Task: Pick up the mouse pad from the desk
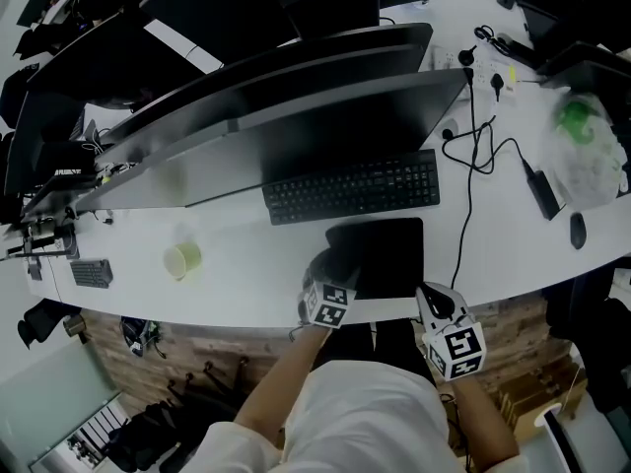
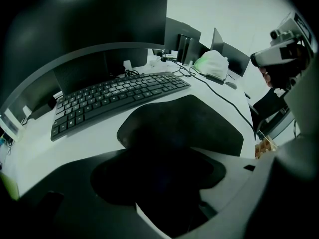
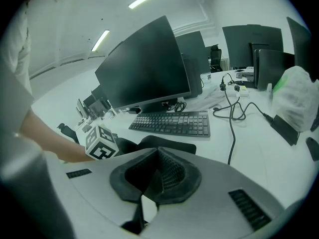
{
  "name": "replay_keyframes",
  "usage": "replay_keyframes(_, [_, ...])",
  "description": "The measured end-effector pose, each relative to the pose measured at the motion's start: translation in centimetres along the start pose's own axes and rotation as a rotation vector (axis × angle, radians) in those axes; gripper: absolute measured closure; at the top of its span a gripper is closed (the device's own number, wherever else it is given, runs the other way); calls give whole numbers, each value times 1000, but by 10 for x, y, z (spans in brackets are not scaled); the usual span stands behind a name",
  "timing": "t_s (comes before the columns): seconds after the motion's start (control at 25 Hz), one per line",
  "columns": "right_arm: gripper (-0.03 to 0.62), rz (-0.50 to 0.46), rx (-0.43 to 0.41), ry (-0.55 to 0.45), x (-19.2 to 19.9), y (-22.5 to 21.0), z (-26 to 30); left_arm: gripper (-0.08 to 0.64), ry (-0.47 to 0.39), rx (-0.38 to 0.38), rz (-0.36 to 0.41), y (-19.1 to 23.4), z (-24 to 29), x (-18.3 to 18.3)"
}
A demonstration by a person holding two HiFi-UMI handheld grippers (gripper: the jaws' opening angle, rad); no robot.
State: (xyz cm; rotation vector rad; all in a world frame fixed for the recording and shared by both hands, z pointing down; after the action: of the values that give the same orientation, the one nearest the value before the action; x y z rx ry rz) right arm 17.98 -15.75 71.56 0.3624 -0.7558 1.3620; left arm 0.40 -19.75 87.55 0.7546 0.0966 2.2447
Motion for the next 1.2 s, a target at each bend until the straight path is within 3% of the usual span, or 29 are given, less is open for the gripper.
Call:
replay_keyframes(0.48, [581, -38, -3, -35, -17, -16, -13, 508, -4, 56, -36, -17, 0, -6])
replay_keyframes(0.76, [581, -64, -26, -76, -34, -20, -28, 514, -29, 96, -42, -31, -20, -18])
replay_keyframes(1.2, [581, -81, -64, -136, -52, -24, -50, 515, -136, 94, 30, -67, -75, -50])
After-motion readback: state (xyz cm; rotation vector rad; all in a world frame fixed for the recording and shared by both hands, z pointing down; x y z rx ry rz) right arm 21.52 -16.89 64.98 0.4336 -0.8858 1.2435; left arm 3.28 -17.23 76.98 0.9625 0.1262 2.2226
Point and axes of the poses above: the fingertips, and each gripper's own axes: z forward along the fingers, y to its left, x out of its underside, the point moved 3 cm from there along -z, backward along the fingers, and after that the axes turned 12 degrees about x, right-handed, at the moved point
